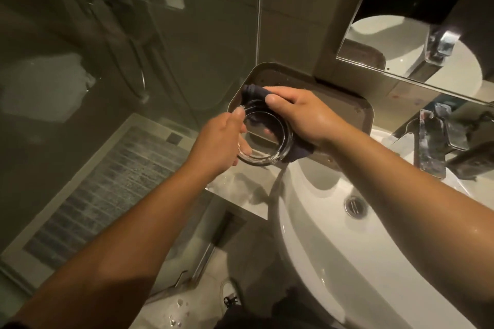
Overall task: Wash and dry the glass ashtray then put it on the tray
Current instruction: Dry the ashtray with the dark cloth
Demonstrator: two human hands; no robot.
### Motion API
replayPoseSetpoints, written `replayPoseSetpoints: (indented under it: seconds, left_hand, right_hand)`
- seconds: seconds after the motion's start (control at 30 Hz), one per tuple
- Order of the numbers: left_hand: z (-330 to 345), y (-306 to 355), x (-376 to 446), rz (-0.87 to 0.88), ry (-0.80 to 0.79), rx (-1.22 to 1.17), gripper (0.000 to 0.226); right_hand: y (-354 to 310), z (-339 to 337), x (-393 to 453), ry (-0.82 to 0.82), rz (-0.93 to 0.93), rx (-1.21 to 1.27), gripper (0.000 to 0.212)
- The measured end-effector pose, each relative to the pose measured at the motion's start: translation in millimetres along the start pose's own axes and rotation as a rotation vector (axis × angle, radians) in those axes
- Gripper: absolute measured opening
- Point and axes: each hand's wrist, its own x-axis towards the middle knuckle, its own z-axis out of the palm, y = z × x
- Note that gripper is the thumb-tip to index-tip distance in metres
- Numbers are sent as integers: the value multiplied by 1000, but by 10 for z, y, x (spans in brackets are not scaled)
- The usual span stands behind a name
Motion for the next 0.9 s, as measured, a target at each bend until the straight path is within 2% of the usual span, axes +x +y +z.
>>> replayPoseSetpoints:
  seconds: [0.1, 0.27, 0.33, 0.4, 0.5, 0.6, 0.7, 0.8, 0.9]
  left_hand:
    - [89, -23, -28, 32, 154, 40, 46]
    - [364, -6, -72, -35, 406, -84, 47]
    - [492, 0, -96, -64, 469, -199, 44]
    - [553, -47, -135, -107, 447, -282, 42]
    - [444, -132, -146, -119, 239, -293, 42]
    - [205, -65, -26, -31, 3, -217, 43]
    - [59, 45, 80, 31, -119, -88, 44]
    - [74, 82, 86, 53, -85, -27, 41]
    - [143, 79, 60, 72, 76, 30, 38]
  right_hand:
    - [82, 130, -91, 193, -5, 46, 24]
    - [248, 595, -286, 631, -48, 252, 28]
    - [256, 653, -301, 680, -64, 274, 29]
    - [275, 589, -291, 616, -71, 282, 29]
    - [263, 325, -257, 467, -51, 223, 25]
    - [132, 17, -142, 245, -28, 48, 24]
    - [-47, -206, -13, -6, -44, -215, 24]
    - [-157, -249, 57, -102, -22, -297, 24]
    - [-133, -148, 47, -17, -42, -212, 25]
